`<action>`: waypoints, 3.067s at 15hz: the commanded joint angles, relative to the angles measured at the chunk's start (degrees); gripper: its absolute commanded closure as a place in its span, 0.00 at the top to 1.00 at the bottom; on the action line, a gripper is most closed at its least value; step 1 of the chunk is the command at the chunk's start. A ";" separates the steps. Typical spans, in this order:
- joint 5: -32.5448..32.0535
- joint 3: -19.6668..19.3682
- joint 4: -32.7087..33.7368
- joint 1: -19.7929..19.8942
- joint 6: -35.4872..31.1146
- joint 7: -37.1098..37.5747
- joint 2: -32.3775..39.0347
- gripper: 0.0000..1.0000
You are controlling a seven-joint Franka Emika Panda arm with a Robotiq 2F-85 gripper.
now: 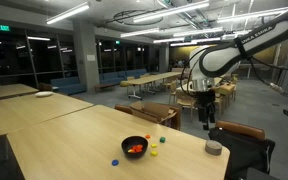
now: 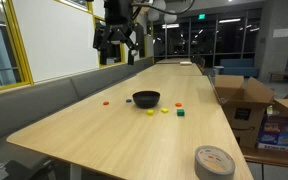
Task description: Place the three rings inside the black bowl.
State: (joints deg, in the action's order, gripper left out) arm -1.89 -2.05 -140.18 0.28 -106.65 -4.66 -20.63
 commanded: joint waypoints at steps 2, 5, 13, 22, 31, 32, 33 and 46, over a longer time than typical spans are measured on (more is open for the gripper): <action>0.04 0.14 0.44 0.13 -0.01 -0.02 0.02 1.00; 0.04 0.14 0.67 0.13 0.00 -0.02 0.00 1.00; 4.93 2.27 1.26 -2.76 -9.36 1.00 2.54 1.00; 7.37 13.23 6.52 -9.18 -19.82 19.99 15.58 1.00; 6.30 15.99 19.98 -15.92 -29.81 47.20 34.75 1.00; 6.26 15.71 22.34 -16.78 -31.00 48.61 37.33 1.00; 5.87 15.27 24.34 -17.66 -32.29 49.97 39.49 1.00; 0.00 4.75 54.44 -28.73 -34.12 59.56 67.71 1.00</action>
State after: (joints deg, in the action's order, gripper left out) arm -0.58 4.97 -95.02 -26.76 -142.62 52.92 40.58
